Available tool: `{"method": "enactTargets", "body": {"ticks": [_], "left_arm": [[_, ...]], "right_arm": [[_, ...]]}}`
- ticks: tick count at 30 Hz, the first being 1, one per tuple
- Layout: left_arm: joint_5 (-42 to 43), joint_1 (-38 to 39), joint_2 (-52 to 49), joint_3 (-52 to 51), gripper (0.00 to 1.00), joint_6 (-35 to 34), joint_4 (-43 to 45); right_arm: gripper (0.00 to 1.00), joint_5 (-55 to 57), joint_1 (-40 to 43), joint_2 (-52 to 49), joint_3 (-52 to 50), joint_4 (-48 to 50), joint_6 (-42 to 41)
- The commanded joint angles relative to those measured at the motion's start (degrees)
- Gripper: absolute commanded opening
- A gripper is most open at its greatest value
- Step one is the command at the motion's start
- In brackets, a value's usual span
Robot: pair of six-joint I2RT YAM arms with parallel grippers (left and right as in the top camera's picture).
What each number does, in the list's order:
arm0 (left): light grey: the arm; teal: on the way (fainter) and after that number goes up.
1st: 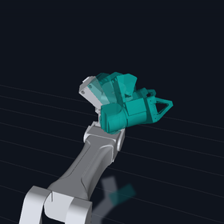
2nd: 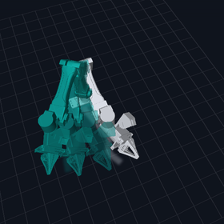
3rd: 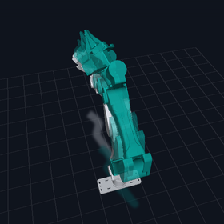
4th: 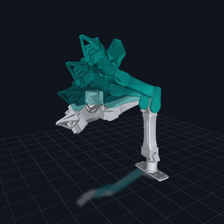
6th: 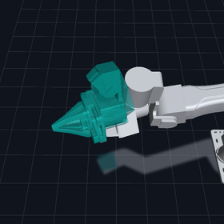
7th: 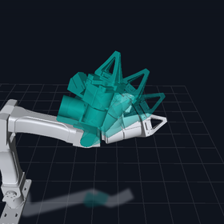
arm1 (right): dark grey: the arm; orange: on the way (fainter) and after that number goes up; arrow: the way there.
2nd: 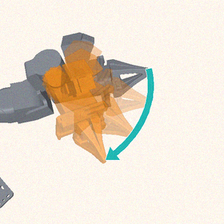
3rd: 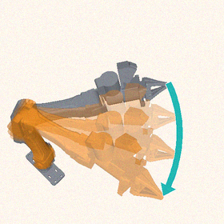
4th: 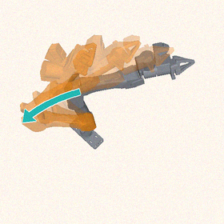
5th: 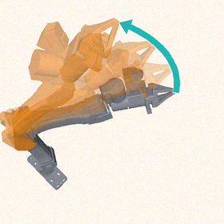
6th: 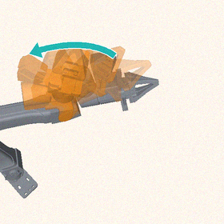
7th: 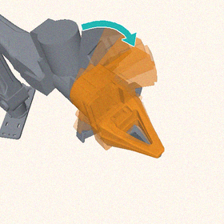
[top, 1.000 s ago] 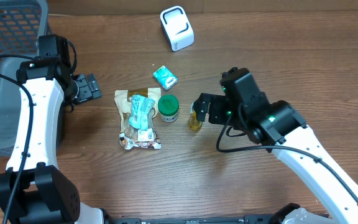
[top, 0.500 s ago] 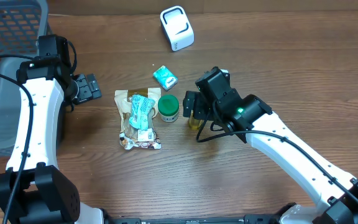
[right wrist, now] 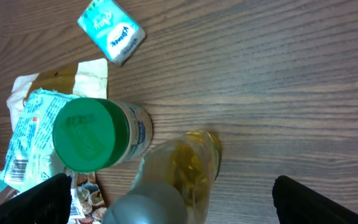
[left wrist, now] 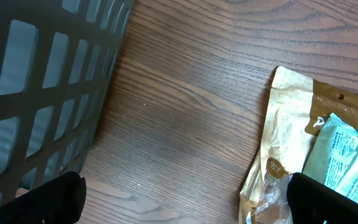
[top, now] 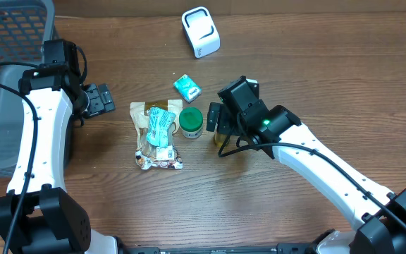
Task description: Scan the item barcode
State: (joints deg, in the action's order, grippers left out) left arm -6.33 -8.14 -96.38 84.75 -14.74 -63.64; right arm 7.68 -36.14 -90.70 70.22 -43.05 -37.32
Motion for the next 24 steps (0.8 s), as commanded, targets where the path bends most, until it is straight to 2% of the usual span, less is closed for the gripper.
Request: {"method": "enactTargets", "body": {"ticks": [1, 6, 12, 17, 22, 24], "left_arm": [[-0.7, -0.1, 0.9, 1.2, 0.99, 0.8, 0.0], [-0.7, -0.1, 0.9, 1.2, 1.00, 0.8, 0.0], [-0.7, -0.1, 0.9, 1.2, 1.00, 0.8, 0.0], [-0.7, -0.1, 0.9, 1.2, 0.99, 0.8, 0.0], [-0.7, -0.1, 0.9, 1.2, 1.00, 0.8, 0.0], [-0.7, -0.1, 0.9, 1.2, 1.00, 0.8, 0.0]], "right_arm": [[1.00, 0.2, -0.3, -0.4, 1.4, -0.3, -0.4], [1.00, 0.2, -1.3, -2.3, 1.4, -0.3, -0.4], [0.95, 0.2, -2.6, -4.7, 1.4, -0.3, -0.4], [0.85, 1.0, -2.7, -4.7, 2.1, -0.4, 0.1], [0.85, 1.3, -2.6, -4.7, 12.7, -10.2, 1.4], [0.88, 1.3, -2.6, -4.7, 17.5, -14.1, 1.4]]}}
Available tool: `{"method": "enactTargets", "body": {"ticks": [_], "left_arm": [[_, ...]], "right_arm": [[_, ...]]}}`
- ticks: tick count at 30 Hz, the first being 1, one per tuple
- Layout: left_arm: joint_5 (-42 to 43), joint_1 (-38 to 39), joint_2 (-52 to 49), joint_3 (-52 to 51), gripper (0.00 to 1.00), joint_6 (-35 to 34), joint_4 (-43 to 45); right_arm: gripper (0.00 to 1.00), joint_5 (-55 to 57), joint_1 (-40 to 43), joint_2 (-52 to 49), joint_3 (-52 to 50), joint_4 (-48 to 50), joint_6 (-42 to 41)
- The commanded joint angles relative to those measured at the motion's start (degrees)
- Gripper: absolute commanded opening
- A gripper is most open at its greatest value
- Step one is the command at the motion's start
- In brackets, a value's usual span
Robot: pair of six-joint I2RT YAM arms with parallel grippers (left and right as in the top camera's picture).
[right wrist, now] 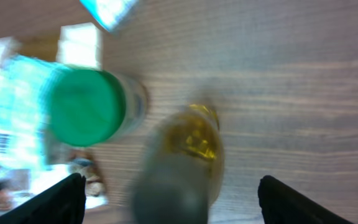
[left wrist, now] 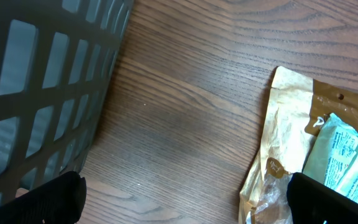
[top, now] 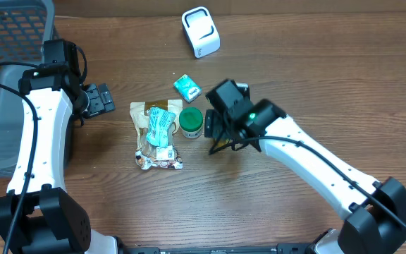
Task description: Scan the item barcode
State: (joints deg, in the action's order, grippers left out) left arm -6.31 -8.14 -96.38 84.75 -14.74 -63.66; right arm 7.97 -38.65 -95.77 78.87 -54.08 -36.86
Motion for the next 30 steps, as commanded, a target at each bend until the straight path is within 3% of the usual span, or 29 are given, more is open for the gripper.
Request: {"method": "enactTargets", "body": {"ticks": [1, 9, 17, 23, 27, 30], "left_arm": [[-0.7, -0.1, 0.9, 1.2, 0.99, 0.8, 0.0], [-0.7, -0.1, 0.9, 1.2, 1.00, 0.8, 0.0], [-0.7, -0.1, 0.9, 1.2, 1.00, 0.8, 0.0], [-0.7, -0.1, 0.9, 1.2, 1.00, 0.8, 0.0], [-0.7, -0.1, 0.9, 1.2, 0.99, 0.8, 0.0], [-0.7, -0.1, 0.9, 1.2, 0.99, 0.8, 0.0]], "right_arm": [[0.90, 1.0, -0.1, 0.3, 11.0, -4.8, 0.9], [0.98, 1.0, -0.1, -2.5, 14.4, -11.1, 0.9], [1.00, -0.6, -0.1, -10.8, 14.4, -14.0, 0.7], [1.00, -1.7, -0.1, -11.3, 14.4, -12.9, 2.8], [0.90, -1.6, -0.1, -11.3, 14.4, -12.9, 2.4], [0.90, -1.6, 0.1, -11.3, 14.1, -12.9, 2.2]]}}
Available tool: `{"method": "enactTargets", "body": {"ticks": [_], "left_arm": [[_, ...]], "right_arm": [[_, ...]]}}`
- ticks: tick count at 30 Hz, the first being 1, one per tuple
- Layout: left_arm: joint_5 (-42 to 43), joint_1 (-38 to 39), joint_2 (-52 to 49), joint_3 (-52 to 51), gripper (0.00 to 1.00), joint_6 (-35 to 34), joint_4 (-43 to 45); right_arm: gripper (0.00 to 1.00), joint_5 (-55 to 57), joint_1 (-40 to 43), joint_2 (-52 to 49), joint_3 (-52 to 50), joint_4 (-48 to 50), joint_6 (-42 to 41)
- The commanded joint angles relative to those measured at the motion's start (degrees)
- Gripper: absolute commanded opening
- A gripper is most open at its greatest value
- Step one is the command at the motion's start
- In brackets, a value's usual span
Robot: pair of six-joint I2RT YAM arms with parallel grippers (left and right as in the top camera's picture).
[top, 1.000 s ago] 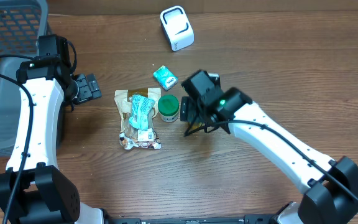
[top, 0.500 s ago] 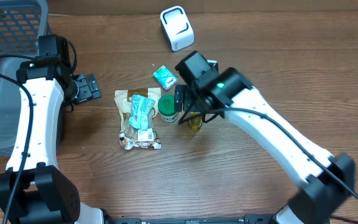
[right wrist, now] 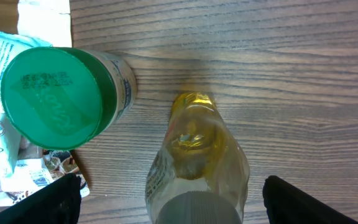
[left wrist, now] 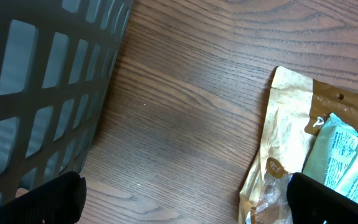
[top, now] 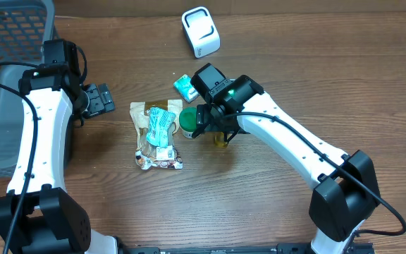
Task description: Scan the item barcode
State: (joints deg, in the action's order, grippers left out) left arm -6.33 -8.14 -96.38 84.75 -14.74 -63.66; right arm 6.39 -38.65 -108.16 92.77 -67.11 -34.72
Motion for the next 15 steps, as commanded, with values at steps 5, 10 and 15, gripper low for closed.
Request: {"method": "enactTargets", "body": {"ticks": [5, 10, 15], "left_arm": [[-0.7, -0.1, 0.9, 1.2, 1.00, 0.8, 0.0], [-0.7, -0.1, 0.9, 1.2, 1.00, 0.8, 0.0], [-0.7, -0.1, 0.9, 1.2, 1.00, 0.8, 0.0]], "right_arm": [[0.86, 0.0, 2.1, 0.7, -2.3, 0.7, -3.7], [0.76, -0.4, 4.1, 0.7, -3.2, 0.8, -4.5], [0.70, -3.1, 4.1, 0.7, -3.2, 2.4, -4.5]]}}
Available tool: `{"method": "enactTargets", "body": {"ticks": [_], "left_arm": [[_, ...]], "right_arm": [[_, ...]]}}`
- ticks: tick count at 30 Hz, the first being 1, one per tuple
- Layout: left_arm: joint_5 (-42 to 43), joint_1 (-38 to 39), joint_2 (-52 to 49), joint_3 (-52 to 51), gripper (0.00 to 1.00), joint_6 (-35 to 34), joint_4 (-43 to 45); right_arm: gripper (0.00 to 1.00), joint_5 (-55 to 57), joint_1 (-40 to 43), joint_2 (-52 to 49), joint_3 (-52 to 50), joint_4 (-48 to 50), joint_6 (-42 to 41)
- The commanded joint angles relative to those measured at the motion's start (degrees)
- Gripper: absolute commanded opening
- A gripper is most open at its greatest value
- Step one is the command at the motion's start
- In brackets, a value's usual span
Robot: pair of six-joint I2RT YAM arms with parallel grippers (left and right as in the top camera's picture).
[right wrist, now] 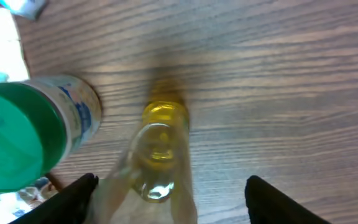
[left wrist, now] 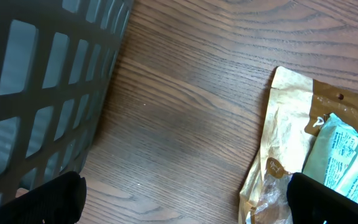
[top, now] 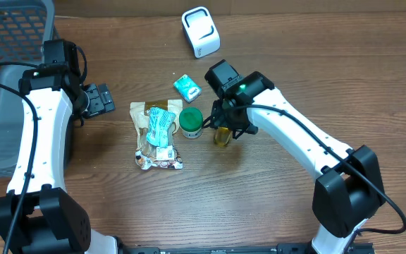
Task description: Scan the item barcode
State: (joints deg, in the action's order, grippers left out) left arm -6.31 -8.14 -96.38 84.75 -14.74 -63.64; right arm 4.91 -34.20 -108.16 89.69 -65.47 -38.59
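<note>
A small bottle of yellow liquid (top: 222,136) stands upright at the table's middle, right of a green-lidded jar (top: 191,121). My right gripper (top: 227,121) hangs open directly over the bottle. In the right wrist view the bottle (right wrist: 160,155) is blurred and close, between the spread fingers of the gripper (right wrist: 169,202), which do not touch it. A white barcode scanner (top: 201,32) sits at the far edge. My left gripper (top: 103,99) is open and holds nothing, near the basket; its wrist view shows bare wood under the gripper (left wrist: 188,205).
A grey mesh basket (top: 5,77) fills the left edge. A tan snack bag (top: 154,144) with a teal packet (top: 160,125) on it lies left of the jar. A small teal box (top: 187,87) lies behind the jar.
My right gripper has shifted slightly right, off the jar side and onto the bottle, and sits closer to it. The bottle now fills more of the wrist view. The left arm is unchanged.
My right gripper first hung open just right of the jar, with the bottle low in its view. It then stood further left, above jar and bottle together. Now it is centred over the bottle. The left arm and all items stayed put.
</note>
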Motion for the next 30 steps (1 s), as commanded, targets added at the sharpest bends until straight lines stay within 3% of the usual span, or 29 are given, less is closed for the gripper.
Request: {"method": "enactTargets", "body": {"ticks": [1, 25, 30], "left_arm": [[-0.7, -0.1, 0.9, 1.2, 1.00, 0.8, 0.0], [-0.7, -0.1, 0.9, 1.2, 1.00, 0.8, 0.0], [-0.7, -0.1, 0.9, 1.2, 1.00, 0.8, 0.0]], "right_arm": [[0.70, -1.6, -0.7, 0.7, -0.2, 1.2, -0.6], [0.60, -1.1, -1.7, 0.7, -0.5, 1.7, -0.4], [0.51, -1.1, -1.7, 0.7, -0.5, 1.7, -0.4]]}}
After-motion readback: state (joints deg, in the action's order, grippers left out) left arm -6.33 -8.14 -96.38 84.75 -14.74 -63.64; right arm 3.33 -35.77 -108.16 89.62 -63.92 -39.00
